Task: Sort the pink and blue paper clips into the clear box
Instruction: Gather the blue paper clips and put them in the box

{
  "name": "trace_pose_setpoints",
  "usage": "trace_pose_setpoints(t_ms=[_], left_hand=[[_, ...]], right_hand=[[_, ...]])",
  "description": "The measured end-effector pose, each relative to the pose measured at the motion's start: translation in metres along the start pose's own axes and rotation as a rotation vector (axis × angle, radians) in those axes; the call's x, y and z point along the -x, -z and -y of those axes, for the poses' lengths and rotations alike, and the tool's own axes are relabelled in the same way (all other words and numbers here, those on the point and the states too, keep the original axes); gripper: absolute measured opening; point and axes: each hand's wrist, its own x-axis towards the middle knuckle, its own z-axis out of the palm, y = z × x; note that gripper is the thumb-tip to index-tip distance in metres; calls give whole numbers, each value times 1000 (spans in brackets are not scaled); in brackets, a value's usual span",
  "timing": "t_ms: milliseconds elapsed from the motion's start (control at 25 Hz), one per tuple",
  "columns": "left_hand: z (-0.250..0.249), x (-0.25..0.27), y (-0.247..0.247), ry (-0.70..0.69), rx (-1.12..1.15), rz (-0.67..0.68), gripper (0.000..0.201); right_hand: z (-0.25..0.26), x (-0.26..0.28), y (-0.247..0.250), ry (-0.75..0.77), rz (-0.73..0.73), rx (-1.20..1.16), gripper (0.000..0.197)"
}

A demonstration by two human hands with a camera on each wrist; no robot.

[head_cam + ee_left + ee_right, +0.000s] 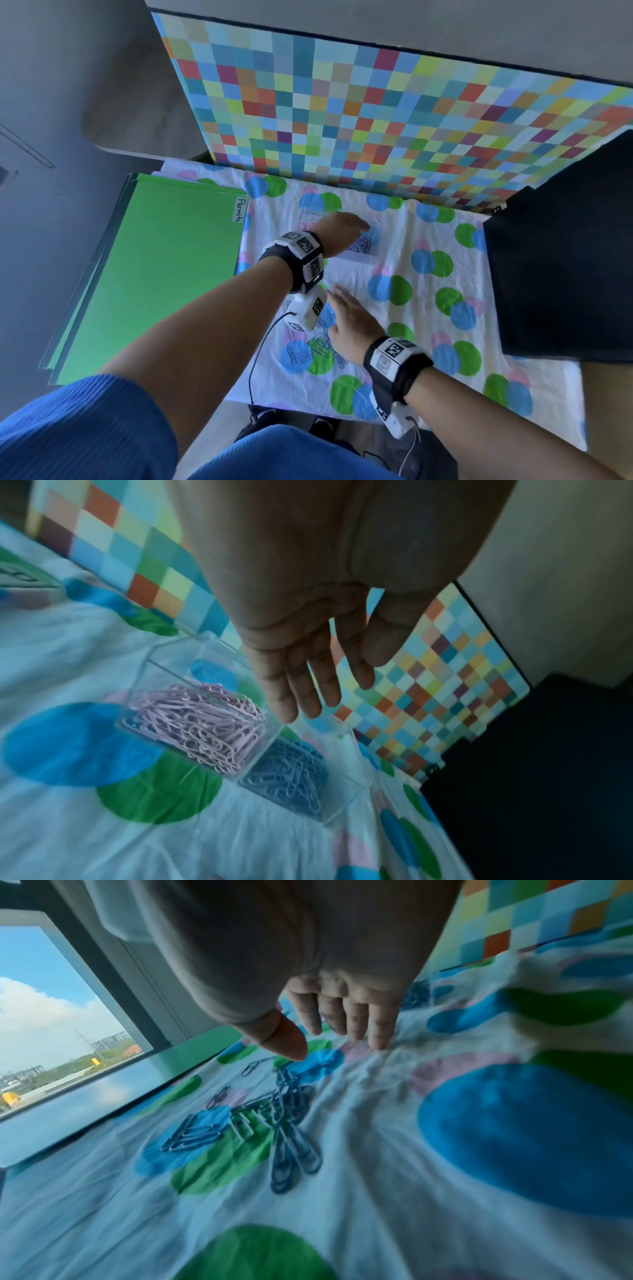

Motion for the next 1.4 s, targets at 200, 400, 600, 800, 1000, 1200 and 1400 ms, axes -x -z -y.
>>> trace_pose_setpoints(t_ms=[200, 400, 600, 800, 1000, 1200, 1400], left_hand=[[53, 46, 28, 101, 236, -181, 29], [121, 95, 15, 155, -119, -214, 29], [139, 126, -7, 122, -338, -129, 30], [135, 144, -34, 71, -624, 28, 50], [129, 143, -54, 32, -589, 75, 41], [133, 137, -48, 37, -606, -9, 51], [120, 128, -59, -50, -678, 117, 39]], right_hand=[[31, -33, -14, 150, 52, 177, 68], [27, -20, -21, 382, 220, 283, 64], [-7, 19, -15, 430, 0, 113, 50], [-13, 22, -10, 57, -154, 58, 50], [10, 21, -23, 166, -28, 69, 36], [-5, 20, -9, 115, -59, 28, 45], [-4, 16, -4, 135, 9, 143, 45]])
